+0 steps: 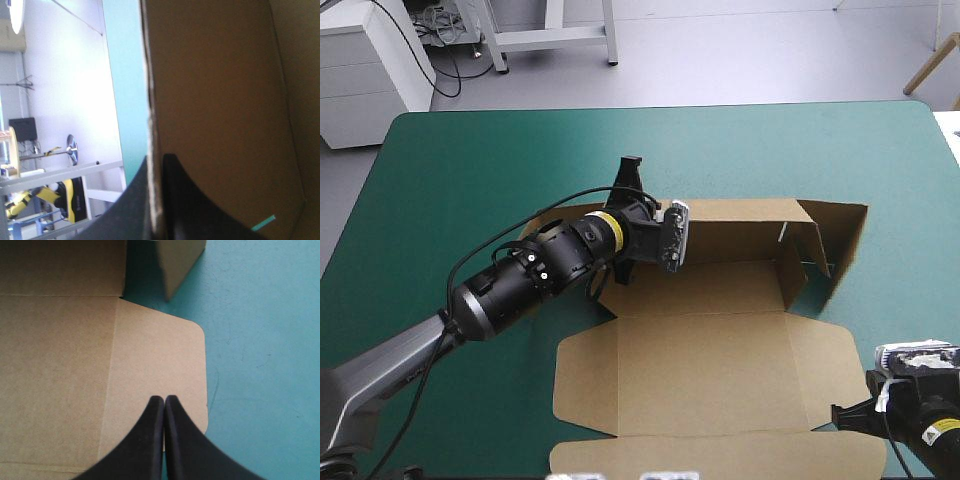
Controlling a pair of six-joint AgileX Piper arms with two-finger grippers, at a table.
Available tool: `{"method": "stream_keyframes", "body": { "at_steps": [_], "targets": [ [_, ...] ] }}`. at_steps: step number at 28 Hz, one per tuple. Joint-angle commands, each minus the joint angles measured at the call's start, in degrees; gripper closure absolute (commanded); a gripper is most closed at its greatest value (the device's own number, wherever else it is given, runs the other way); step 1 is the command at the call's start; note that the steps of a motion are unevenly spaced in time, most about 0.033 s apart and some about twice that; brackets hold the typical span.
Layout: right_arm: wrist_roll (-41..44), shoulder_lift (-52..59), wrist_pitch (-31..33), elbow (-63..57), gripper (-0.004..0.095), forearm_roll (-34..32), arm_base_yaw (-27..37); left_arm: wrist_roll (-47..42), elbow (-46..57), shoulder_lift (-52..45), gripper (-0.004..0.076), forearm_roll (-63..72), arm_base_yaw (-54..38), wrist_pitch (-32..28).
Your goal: Fold the box
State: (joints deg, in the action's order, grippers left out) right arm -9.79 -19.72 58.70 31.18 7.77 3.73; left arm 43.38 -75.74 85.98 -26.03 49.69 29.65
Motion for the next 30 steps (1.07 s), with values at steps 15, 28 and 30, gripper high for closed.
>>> {"method": "stream_keyframes", "body": {
  "at_steps": [15, 28, 30],
  "targets": [
    [-0.56, -0.54, -3.3, 1.36, 0.0928, 0.39, -0.16, -34.37, -1.99, 5.03, 0.0734, -33.31, 4.2, 0.34],
    [-0.6, -0.54, -3.3, 1.36, 0.0926, 0.39, -0.16, -48.8, -1.99, 8.65, 0.0734, -52.72, 7.37, 4.4],
    [-0.6, -0.54, -3.3, 1.36, 0.0926, 0.39, -0.16, -54.16, -1.99, 9.2, 0.0734, -56.73, 7.93, 4.86]
  ]
}}
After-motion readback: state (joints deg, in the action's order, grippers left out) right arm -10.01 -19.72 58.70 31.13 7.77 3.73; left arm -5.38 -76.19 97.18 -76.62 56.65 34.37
